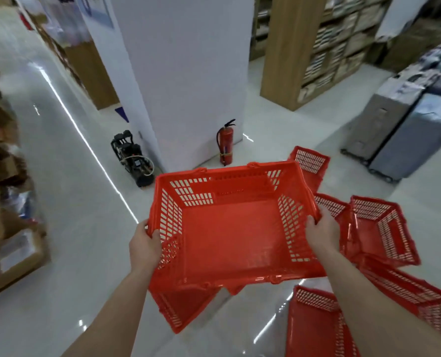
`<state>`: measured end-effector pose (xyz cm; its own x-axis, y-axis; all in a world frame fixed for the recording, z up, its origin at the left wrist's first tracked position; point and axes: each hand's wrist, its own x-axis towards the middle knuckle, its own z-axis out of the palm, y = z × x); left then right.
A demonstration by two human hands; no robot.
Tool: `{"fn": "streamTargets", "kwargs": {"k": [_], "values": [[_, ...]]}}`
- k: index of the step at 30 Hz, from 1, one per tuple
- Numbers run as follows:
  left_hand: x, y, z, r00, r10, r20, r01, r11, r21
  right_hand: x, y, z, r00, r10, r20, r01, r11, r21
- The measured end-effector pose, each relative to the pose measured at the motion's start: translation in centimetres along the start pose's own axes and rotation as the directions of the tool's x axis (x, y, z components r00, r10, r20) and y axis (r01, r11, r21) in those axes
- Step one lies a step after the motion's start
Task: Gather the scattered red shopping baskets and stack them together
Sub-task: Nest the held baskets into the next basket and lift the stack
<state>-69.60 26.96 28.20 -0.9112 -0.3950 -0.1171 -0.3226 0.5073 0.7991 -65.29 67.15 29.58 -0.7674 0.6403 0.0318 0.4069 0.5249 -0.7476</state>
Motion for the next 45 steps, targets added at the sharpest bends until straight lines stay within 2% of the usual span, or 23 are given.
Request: {"fn": "streamTargets", "kwargs": {"k": [5,10,15,25,31,39,45], "values": [[0.6,5.5,7.3,0.998,0.045,0.048,-0.048,0.997,0.062,6.3,2.9,-4.2,0.996,0.073,-0.044,-0.072,0.997,0.034],[3.1,9.1,12.3,0.995,0.091,0.043,-0.094,0.992,0.081,12.2,4.1,-4.3,0.994,0.109,-0.018,-0.108,0.993,0.042],[8.0,11.6,16.8,0.995,0.094,0.044,-0.097,0.992,0.083,18.5,3.8,-1.4,0.991,0.131,-0.02,-0.13,0.991,0.031],[21.1,14.5,26.0,0.989,0.0,0.145,-0.011,0.997,0.07,34.8,2.6,8.4,0.986,0.158,0.043,-0.155,0.985,-0.072],[29.7,11.4,35.0,0.987,0.072,0.142,-0.097,0.979,0.178,46.5,4.6,18.9,0.986,0.111,0.127,-0.101,0.991,-0.084],[39.2,2.3,50.4,0.999,-0.011,0.04,0.005,0.988,0.157,58.5,13.7,36.2,0.979,0.026,0.202,-0.029,0.999,0.014],[42.3,-3.8,57.5,0.998,-0.057,0.023,0.052,0.987,0.149,61.0,20.5,43.9,0.97,0.077,0.229,-0.088,0.995,0.036]]}}
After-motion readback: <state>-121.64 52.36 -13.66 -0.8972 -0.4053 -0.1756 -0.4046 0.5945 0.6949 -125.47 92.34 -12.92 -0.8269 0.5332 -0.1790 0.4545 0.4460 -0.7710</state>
